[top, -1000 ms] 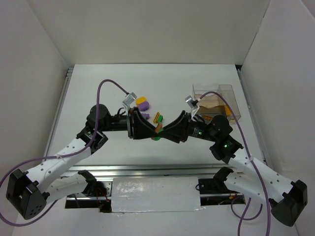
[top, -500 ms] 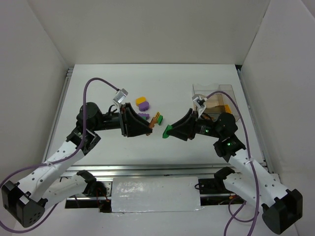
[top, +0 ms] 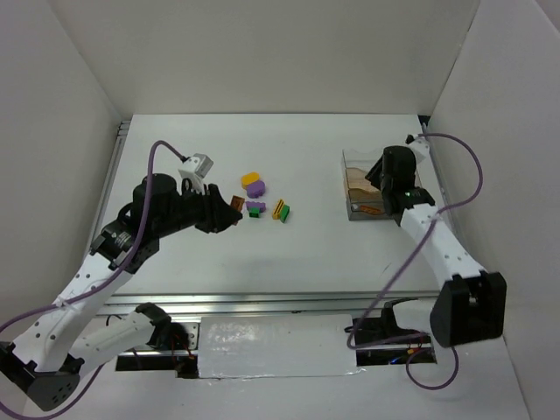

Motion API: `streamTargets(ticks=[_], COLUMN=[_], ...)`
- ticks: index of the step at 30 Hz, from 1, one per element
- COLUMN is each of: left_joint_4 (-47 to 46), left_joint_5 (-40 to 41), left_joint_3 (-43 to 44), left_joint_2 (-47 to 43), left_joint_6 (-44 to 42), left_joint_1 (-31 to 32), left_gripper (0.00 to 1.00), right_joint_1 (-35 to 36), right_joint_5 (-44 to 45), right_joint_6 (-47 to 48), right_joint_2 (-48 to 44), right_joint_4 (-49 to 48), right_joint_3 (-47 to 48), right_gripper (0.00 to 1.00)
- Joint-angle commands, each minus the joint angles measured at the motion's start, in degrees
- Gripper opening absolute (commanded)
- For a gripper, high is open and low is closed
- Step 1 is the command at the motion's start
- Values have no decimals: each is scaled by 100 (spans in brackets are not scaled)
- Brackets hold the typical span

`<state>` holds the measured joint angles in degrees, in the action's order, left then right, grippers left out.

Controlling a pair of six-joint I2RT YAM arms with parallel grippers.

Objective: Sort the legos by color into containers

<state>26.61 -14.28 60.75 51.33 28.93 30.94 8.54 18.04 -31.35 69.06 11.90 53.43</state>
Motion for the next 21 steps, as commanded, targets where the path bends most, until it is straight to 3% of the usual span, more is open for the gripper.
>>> streamTargets(ticks=[1,6,13,21], left_joint_4=[591,293,309,327], left_joint_5=[515,172,31,49], left_joint_3=[-186,-731,-723,-731], left_joint_2=[-298,-835,-994,-1011], left_joint_6=[-484,-616,-731,-739], left_joint_1=[-18,-18,-18,-27], left_gripper=[0,0,0,0], right_joint_1=[-247,-423,-502,-493], right_joint_5=[1236,1386,1140,1096], right_joint_6=[120,174,191,-81], right_joint_2=[660,1715,2734,3008], right_joint_4=[41,-4,198,208], right_joint_3=[580,1283,2047,1935], right_gripper=[0,0,7,10])
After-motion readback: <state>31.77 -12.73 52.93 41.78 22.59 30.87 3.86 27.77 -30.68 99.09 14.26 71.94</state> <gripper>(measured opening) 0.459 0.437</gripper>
